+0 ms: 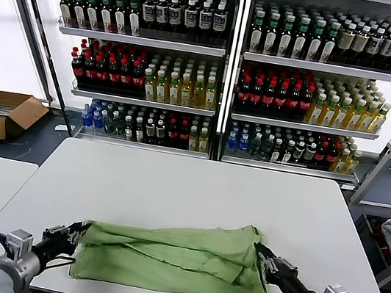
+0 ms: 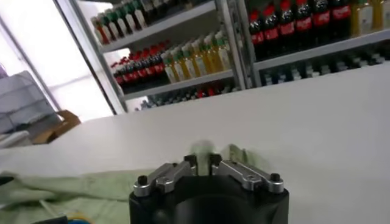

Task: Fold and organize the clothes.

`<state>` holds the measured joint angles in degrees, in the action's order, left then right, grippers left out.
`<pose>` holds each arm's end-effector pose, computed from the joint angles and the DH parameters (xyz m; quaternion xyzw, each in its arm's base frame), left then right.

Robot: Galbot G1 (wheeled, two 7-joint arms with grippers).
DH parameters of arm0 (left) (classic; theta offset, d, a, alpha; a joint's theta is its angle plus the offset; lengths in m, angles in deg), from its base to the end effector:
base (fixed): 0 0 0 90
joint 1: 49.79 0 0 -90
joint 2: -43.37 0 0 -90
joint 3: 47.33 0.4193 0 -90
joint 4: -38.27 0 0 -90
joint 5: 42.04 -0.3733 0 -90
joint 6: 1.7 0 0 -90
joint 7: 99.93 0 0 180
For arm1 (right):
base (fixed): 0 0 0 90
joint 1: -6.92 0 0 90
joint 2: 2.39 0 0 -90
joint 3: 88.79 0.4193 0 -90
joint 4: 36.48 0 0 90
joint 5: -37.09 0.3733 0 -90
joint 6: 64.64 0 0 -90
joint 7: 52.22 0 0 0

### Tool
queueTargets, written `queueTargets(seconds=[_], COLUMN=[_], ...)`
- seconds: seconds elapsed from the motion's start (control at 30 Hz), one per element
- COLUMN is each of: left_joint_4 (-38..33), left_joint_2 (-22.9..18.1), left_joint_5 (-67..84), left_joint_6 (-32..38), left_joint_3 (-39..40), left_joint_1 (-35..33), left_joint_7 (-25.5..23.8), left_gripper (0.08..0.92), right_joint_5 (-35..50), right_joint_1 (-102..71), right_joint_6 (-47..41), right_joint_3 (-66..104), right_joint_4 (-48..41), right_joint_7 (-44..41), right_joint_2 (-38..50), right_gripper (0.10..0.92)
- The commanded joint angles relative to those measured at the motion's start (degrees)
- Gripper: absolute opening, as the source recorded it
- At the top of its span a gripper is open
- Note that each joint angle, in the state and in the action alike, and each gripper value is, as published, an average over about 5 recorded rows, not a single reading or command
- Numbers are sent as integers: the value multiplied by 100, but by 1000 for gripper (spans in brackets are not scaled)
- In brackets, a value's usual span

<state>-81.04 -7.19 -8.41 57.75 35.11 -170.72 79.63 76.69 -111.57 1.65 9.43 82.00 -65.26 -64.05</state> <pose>0.1969 0.1834 -0.2992 -0.1029 -0.9506 -0.0642 0.2856 0.1947 -0.1558 -0.3220 0.1861 -0.9572 -0.1035 0.1960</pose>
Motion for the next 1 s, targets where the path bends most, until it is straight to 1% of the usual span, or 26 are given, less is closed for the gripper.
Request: queueTargets(seconds=[0.03, 0.13, 0.2, 0.27, 0.4, 0.53, 0.6, 0.67, 0.8, 1.0], left_joint_4=[-67, -252, -400, -480, -368, -227, -188, -166, -89, -32], left_joint_2=[163, 46, -144, -377, -904, -1282, -1409, -1524, -1699, -1872], left_joint_5=[-363, -186, 22, 174, 229, 210, 194, 155, 1, -293], left_joint_6=[-72, 18, 140, 245, 406, 435, 396, 321, 158, 104], left_joint_3=[-575, -647, -511, -294, 169, 533, 649, 752, 955, 1210], left_joint_1=[-764, -800, -755, -635, -308, -107, -48, 0, 82, 93], left_joint_7=[-18, 190, 484, 832, 1470, 1886, 2014, 2101, 2230, 2324], left_gripper=[300, 386, 447, 516, 629, 741, 788, 813, 822, 818], right_joint_5=[-399, -610, -722, -739, -746, -757, -756, -754, -746, -702], right_joint_1=[-260, -201, -212, -263, -379, -403, -402, -399, -386, -375], right_joint_6=[270, 556, 735, 829, 922, 944, 944, 945, 947, 948], right_joint_3=[597, 845, 996, 1086, 1130, 1095, 1081, 1068, 1019, 975], right_joint_4=[-189, -368, -463, -492, -464, -419, -400, -391, -404, -386], right_joint_7=[22, 21, 12, -1, -29, -35, -38, -42, -44, -49], right_joint_2=[168, 167, 141, 114, 67, 32, 25, 23, 29, 22], right_gripper=[345, 440, 509, 561, 683, 784, 811, 819, 822, 823])
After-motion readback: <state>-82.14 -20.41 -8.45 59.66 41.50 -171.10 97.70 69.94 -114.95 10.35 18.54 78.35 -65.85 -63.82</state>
